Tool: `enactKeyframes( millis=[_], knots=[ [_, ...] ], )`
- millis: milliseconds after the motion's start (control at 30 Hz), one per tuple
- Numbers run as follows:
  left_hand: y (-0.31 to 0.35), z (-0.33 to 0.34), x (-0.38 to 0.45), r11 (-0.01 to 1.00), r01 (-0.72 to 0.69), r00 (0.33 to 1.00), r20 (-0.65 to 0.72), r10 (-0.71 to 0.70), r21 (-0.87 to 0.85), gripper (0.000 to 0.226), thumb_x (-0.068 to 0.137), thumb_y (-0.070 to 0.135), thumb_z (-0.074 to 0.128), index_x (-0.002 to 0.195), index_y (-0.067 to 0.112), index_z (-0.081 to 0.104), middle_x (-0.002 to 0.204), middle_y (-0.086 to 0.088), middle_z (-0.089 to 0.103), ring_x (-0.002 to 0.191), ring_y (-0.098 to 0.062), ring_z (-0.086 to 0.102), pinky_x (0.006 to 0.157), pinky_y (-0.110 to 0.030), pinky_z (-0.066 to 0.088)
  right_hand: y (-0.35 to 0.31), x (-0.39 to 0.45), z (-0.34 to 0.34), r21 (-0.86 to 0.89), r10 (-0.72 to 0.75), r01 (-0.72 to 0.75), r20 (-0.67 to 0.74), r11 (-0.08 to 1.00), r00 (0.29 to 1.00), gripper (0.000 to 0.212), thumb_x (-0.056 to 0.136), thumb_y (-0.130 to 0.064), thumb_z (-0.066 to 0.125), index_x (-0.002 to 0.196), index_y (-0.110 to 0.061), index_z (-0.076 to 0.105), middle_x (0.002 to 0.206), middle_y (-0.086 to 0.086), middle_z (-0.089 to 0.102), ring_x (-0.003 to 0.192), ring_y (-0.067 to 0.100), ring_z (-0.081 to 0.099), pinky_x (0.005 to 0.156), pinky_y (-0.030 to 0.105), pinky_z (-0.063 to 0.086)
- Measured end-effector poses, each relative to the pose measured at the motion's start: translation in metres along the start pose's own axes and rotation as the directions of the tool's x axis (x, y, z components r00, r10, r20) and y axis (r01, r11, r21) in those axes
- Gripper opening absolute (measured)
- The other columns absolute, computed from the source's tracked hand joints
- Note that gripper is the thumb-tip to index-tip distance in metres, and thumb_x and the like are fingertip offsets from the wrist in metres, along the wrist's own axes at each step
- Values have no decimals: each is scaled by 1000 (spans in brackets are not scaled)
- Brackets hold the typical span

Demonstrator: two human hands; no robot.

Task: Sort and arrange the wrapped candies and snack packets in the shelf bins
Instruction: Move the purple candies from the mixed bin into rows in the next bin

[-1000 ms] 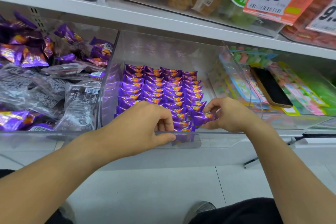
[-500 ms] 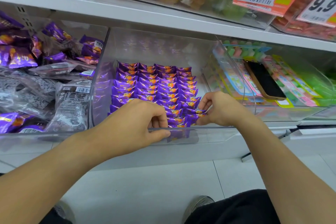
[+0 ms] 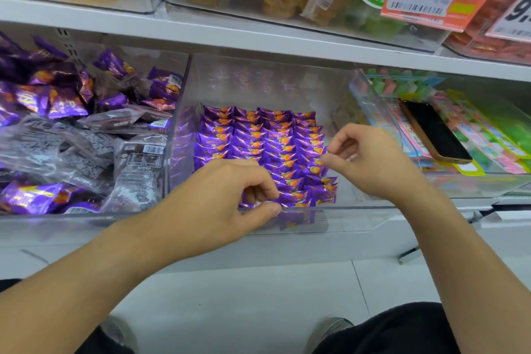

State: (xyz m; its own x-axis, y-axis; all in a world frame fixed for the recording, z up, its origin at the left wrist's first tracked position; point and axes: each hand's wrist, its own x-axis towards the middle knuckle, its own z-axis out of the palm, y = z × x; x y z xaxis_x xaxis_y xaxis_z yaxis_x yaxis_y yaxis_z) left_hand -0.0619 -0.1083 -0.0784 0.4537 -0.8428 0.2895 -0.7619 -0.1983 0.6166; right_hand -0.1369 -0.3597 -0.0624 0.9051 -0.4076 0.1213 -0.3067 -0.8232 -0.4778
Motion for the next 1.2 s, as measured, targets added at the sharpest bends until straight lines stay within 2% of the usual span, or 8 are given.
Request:
enactKeyframes(
  millis=[167, 400, 467, 567, 733, 867, 967, 1200],
  knots=[
    [-7, -66, -29, 994, 85, 960, -271, -66, 61, 6, 85, 26, 67, 81, 23, 70, 75, 13, 66, 72, -11, 63, 65, -21, 48, -85, -24, 26, 356, -279, 321, -167, 878, 946, 14, 83, -16, 78, 78, -20, 66, 70, -11, 66, 65, 6, 61, 61, 9, 43],
    [-80, -155, -103, 812, 510, 800, -503, -326, 285, 10, 83, 36, 75, 88, 28, 73, 91, 10, 67, 89, -12, 57, 79, -28, 42, -187, -21, 89, 292, -628, 616, -65, 731, 776, 13, 86, -25, 76, 87, -17, 67, 77, -9, 64, 72, 5, 57, 68, 8, 40],
    [-99, -167, -119, 774, 573, 753, -547, -366, 270, 17, 82, 32, 77, 96, 24, 72, 96, 6, 63, 89, -11, 53, 77, -20, 38, -211, 1, 100, 199, -630, 626, -53, 754, 775, 12, 85, -25, 74, 91, -17, 66, 83, -5, 64, 76, 8, 57, 75, 21, 46],
    [-125, -179, -124, 740, 616, 705, -607, -366, 270, 39, 81, 27, 78, 116, 16, 66, 111, -6, 59, 105, -25, 57, 89, -26, 38, -250, 47, 111, 117, -595, 595, -38, 795, 803, 17, 83, -27, 73, 95, -17, 67, 90, 0, 66, 85, 17, 60, 84, 33, 48],
    [-158, -191, -116, 687, 692, 685, -499, -531, 221, 77, 86, 33, 73, 149, 8, 35, 145, -14, 48, 131, -31, 47, 107, -36, 35, -297, 97, 155, -20, -599, 624, 256, 781, 759, 54, 82, -32, 75, 130, -14, 58, 123, 8, 66, 110, 27, 61, 88, 30, 46],
    [-173, -193, -105, 659, 698, 701, -455, -550, 279, 72, 87, 38, 71, 146, 11, 41, 140, -10, 55, 131, -35, 39, 107, -41, 36, -309, 113, 184, -73, -547, 596, 322, 800, 773, 70, 88, -33, 71, 149, -16, 39, 141, 12, 55, 125, 32, 52, 99, 33, 42],
    [-175, -192, -98, 656, 696, 701, -470, -536, 291, 58, 87, 36, 72, 138, 14, 54, 132, -6, 59, 127, -31, 41, 106, -42, 38, -312, 115, 189, -134, -522, 573, 288, 808, 803, 63, 87, -35, 71, 143, -15, 49, 134, 13, 60, 123, 32, 54, 99, 34, 44],
    [-170, -192, -104, 752, 627, 737, -467, -488, 204, 46, 79, 34, 81, 120, 23, 62, 120, 1, 59, 113, -24, 47, 94, -38, 43, -298, 115, 188, 321, -456, 360, 307, 876, 835, 47, 69, -29, 90, 108, -17, 66, 98, -2, 68, 87, 14, 65, 87, 42, 56]
  ],
)
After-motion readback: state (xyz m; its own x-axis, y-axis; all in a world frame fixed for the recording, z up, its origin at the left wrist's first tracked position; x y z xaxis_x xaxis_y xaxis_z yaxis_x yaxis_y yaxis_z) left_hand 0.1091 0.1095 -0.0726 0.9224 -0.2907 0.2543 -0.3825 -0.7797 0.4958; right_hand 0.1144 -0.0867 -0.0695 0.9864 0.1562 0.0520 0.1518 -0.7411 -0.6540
